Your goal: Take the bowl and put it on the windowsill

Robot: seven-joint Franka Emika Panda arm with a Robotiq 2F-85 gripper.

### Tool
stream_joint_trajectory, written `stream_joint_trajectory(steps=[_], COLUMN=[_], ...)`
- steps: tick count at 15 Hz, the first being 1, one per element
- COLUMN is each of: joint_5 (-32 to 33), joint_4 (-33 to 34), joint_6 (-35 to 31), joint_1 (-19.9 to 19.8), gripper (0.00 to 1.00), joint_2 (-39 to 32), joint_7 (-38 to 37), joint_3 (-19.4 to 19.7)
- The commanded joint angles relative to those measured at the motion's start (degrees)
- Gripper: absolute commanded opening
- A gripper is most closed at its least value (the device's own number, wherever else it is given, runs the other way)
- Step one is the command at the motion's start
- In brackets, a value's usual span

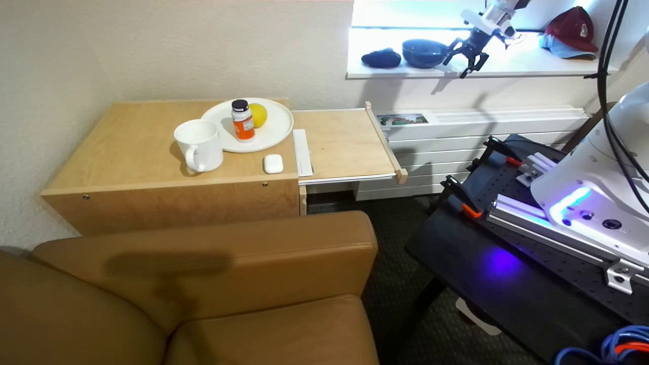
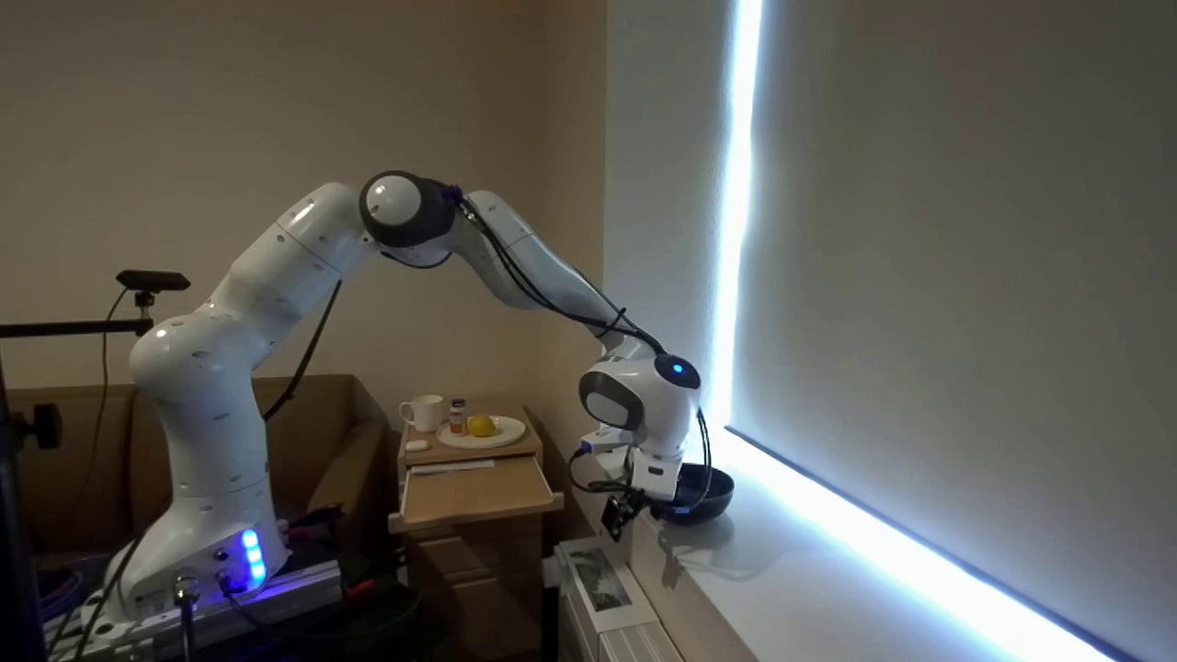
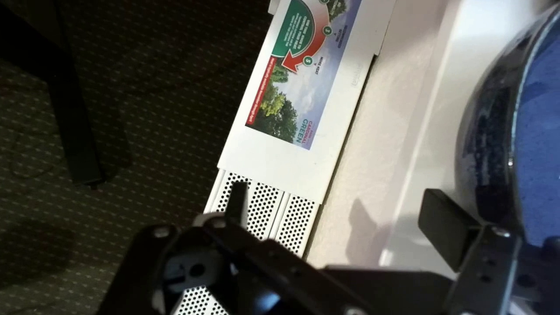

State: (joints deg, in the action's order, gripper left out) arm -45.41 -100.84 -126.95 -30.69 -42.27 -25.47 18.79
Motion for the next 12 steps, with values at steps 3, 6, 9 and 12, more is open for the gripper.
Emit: stream_joint_trajectory(steps=[3,6,9,12], joint_5=[0.26,9.69,19.45,20.05], joint_4=[-0.03,0.36,2.54,3.53], joint_6=[-0.16,2.69,14.70,16.12], joint_1=[-0.14,0.38,-4.11,-6.01], gripper=[1.00,1.00,1.00,1.00], joint_2=[0.75,2.41,6.06,6.18], joint_7=[0.25,-2.67,3.86,4.67], joint_3=[1.56,7.08,7.98,6.85])
